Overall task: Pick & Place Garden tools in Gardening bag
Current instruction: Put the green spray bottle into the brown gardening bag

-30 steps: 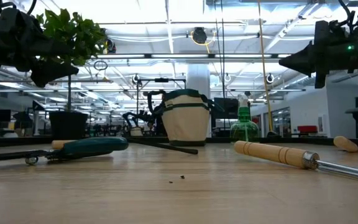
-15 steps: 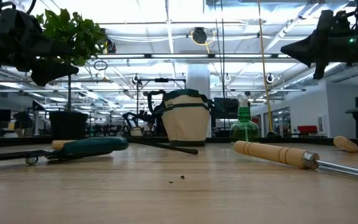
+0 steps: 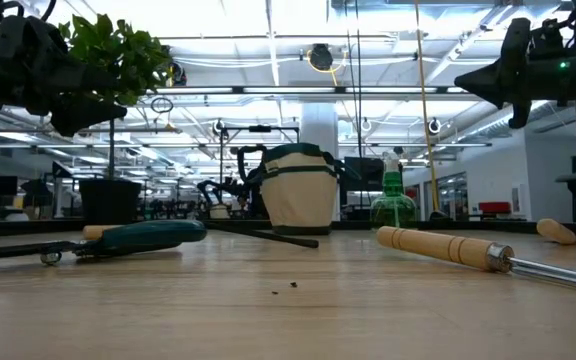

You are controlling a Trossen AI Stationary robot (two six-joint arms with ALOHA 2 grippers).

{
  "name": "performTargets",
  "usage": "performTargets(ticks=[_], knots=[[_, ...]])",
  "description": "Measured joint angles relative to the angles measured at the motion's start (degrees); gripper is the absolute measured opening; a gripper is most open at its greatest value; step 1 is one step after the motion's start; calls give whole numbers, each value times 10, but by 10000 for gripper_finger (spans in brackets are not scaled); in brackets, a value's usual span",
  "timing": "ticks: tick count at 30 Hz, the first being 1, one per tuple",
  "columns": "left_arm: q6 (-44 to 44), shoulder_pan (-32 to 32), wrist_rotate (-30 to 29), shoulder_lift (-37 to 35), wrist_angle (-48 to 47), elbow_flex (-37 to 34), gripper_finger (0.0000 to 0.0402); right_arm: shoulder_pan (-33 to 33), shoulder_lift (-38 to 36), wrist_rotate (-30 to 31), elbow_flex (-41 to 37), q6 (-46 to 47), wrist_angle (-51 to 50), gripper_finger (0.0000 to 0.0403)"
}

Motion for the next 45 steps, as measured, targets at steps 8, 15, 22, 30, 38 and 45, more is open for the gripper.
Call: performTargets(ticks=[8, 15, 22, 30, 38, 45], knots=[[17, 0, 0, 0, 0, 0, 333, 0, 27, -19, 14, 10, 29, 21], [25, 0, 0, 0, 0, 0, 333, 0, 134, -32, 85, -16, 33, 84], [25, 0, 0, 0, 0, 0, 333, 0, 300, -27, 190, -82, 20, 149], [25, 0, 0, 0, 0, 0, 333, 0, 474, 67, 353, -131, -120, 211], [25, 0, 0, 0, 0, 0, 333, 0, 577, 147, 422, -98, -194, 251], [57, 0, 0, 0, 0, 0, 333, -6, 616, 183, 427, -63, -209, 263]])
